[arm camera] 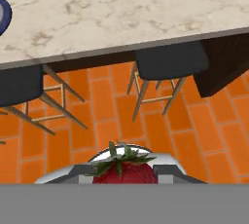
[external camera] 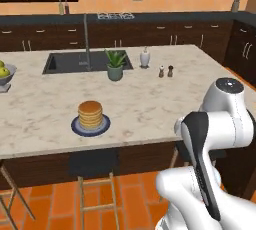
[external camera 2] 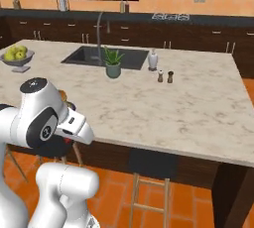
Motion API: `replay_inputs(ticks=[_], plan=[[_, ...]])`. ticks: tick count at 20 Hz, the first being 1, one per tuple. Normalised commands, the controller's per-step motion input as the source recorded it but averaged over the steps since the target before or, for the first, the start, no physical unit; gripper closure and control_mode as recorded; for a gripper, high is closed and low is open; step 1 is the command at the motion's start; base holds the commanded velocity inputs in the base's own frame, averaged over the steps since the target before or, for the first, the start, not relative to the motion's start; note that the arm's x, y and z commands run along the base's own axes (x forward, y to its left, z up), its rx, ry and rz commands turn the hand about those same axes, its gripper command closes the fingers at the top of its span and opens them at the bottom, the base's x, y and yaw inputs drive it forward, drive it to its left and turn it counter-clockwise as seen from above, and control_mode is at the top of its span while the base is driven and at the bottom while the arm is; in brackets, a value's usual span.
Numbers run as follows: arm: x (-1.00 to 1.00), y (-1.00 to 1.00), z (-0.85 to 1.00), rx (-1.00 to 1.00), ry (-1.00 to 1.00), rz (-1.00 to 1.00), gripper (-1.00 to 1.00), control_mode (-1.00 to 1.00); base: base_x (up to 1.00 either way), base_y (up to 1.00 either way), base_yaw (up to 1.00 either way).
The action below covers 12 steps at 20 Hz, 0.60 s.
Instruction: Take the strawberry from the fridge and place it on top of the pancake, located on the dining counter.
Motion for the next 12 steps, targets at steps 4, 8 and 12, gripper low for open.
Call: replay_inputs(ticks=[4,8,12], plan=[[0.00,0.00,0.00,0.00,0.00,0.00,1.00,1.00,0.27,0.99,-0.15],[0.00,0.00,0.00,0.00,0.00,0.00,1.00,1.00,0.47,0.61,0.07],[0.00,0.00,0.00,0.00,0.00,0.00,1.00,1.00,0.71,0.16,0.00]])
